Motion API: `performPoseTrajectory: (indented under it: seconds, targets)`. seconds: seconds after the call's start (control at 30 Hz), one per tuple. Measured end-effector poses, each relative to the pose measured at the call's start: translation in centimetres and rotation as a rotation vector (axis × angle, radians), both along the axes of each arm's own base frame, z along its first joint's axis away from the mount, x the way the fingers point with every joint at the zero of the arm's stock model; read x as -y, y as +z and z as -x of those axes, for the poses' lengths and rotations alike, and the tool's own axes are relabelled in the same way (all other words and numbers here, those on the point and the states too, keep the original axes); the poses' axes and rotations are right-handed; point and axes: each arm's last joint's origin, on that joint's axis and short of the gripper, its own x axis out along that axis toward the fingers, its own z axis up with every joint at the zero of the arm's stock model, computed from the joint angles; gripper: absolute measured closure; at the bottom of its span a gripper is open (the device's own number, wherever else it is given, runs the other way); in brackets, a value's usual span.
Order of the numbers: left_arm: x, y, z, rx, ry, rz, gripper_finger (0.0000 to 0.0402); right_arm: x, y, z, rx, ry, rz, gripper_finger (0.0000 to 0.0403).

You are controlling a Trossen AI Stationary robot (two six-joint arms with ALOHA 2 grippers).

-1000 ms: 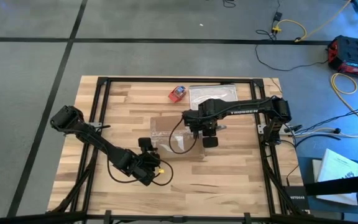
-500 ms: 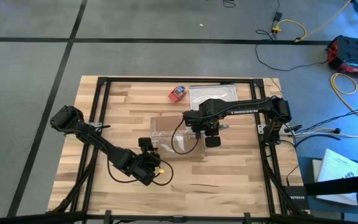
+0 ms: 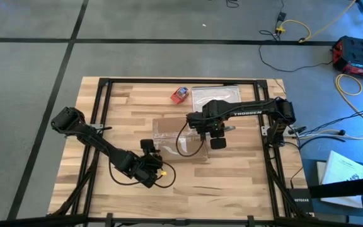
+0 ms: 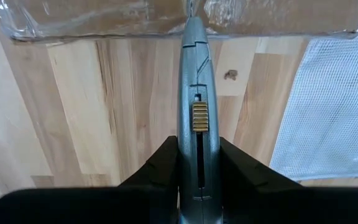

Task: Unpack boxes
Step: Open the box using the silver cutter

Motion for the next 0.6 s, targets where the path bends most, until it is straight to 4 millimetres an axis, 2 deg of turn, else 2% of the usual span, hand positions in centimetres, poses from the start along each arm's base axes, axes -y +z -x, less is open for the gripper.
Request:
performPoseTrajectory:
  seconds: [0.6]
  targets:
    - [-0.01,-0.01,0.01,0.0,0.0,0.0,0.0167,0.01,0.05,0.36,-0.038,0.001,0.005,0.034]
